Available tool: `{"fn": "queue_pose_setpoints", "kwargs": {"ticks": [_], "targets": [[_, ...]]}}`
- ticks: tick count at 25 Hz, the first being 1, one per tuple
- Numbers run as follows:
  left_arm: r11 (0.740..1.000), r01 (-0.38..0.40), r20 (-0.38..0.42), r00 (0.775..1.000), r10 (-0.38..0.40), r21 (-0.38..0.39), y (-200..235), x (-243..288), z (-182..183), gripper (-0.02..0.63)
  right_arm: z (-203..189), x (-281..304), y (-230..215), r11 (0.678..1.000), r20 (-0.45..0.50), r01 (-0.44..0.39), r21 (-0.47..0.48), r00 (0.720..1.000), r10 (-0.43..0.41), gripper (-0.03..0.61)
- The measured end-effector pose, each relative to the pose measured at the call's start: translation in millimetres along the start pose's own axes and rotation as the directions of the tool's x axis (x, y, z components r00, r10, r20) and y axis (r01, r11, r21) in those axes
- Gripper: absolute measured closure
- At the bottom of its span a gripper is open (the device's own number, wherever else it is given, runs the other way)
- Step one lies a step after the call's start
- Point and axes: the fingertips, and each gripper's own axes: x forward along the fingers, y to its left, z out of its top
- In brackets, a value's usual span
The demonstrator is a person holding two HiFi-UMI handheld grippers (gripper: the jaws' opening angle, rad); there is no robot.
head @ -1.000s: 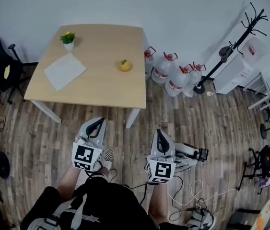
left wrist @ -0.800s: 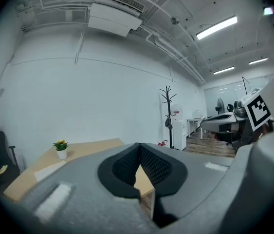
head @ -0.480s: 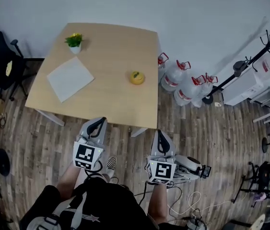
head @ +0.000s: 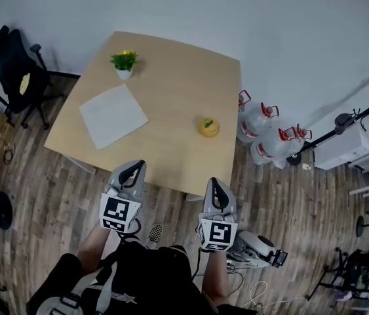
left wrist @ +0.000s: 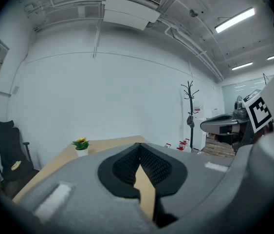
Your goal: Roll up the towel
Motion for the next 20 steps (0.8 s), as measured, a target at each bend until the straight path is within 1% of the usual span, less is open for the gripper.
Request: {"fn": "queue_pose_setpoints", "kwargs": {"ticks": [6,10,16,20], "targets": [[0.994,-0.113,0.013,0.993,0.113,-0.001,49,-8,2,0.605,14,47,30,0.995,0.02,-0.102,-0.021,0.995,0.102,0.572],[0.981,-0.194,0.014,0.981,0.194,-0.009,78,-22,2,0.606,23,73,54,0.983,0.036,-0.18,-0.036,0.983,0.181,0.572],[0.948,-0.318,0.009,0.948,0.318,-0.018,123,-36,-2,0.606,34,125,89,0.951,0.063,-0.301,-0.065,0.95,0.305,0.572],[0.918,-0.396,0.0,0.918,0.396,-0.034,152,-35,-6,0.606,39,166,114,0.917,0.068,-0.389,-0.083,0.916,0.395,0.572]]}}
